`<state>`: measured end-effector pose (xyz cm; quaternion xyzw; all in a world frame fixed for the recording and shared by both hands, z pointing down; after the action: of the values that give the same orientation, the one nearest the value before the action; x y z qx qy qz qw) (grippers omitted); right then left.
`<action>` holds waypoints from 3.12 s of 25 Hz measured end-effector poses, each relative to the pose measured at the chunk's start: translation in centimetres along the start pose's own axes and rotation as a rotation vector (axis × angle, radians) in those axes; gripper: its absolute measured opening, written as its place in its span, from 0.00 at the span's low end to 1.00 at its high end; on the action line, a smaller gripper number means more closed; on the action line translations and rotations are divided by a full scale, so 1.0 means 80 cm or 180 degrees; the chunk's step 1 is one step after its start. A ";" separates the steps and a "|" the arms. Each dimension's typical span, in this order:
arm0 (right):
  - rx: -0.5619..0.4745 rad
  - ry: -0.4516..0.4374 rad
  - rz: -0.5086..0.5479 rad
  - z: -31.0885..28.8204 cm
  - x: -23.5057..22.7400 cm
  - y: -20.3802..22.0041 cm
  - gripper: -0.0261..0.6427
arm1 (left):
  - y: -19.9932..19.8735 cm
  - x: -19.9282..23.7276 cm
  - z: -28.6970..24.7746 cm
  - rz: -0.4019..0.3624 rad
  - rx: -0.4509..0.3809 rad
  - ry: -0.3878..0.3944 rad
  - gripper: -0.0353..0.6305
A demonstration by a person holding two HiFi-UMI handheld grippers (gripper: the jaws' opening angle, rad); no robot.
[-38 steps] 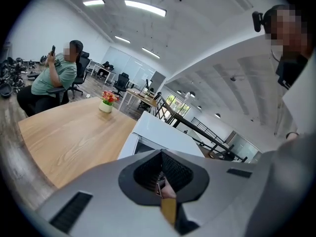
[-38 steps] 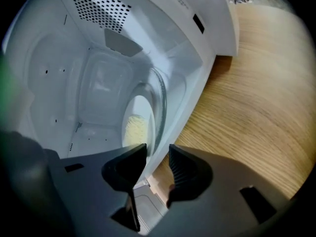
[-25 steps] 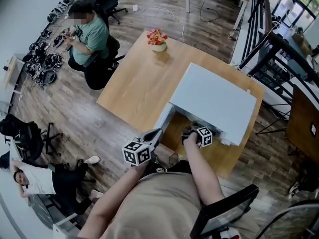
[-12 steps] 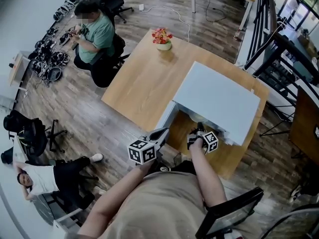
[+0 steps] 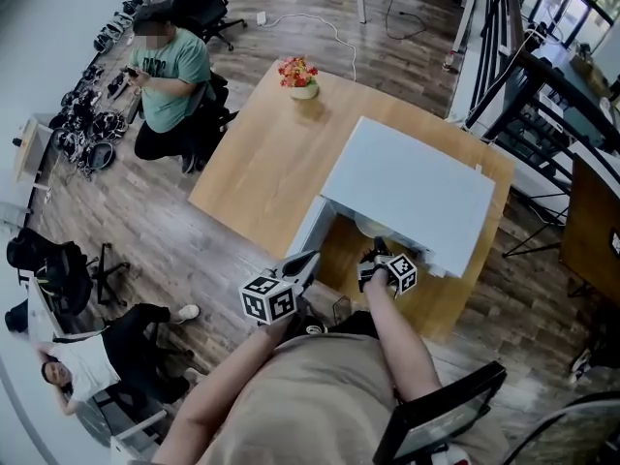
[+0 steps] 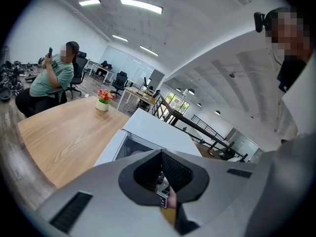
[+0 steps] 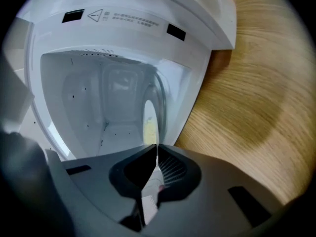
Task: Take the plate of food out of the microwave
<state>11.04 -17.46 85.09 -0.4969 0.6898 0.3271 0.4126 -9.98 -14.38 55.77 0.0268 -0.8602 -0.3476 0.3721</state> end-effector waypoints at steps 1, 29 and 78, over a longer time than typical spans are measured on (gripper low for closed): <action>0.0013 0.0009 0.0027 -0.002 -0.004 0.001 0.06 | 0.000 0.001 0.002 -0.0007 -0.0001 -0.0011 0.06; 0.0106 -0.0635 0.0156 0.015 0.029 0.002 0.06 | 0.006 0.008 0.006 0.0011 0.0006 -0.0056 0.06; 0.1165 -0.0736 0.0566 0.102 -0.061 0.052 0.06 | 0.019 0.008 -0.007 0.0033 0.0171 -0.0049 0.06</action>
<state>9.84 -7.19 85.97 -0.3102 0.7268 0.2864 0.5418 -9.75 -13.75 57.41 0.0296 -0.8722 -0.3227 0.3664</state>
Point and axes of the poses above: the fingertips, and each gripper's own axes: z backward along the fingers, x to its left, y out of its underside, the point moved 5 cm from there along z, backward along the fingers, and after that the axes turned 8 degrees about z, right-handed, at the moved point
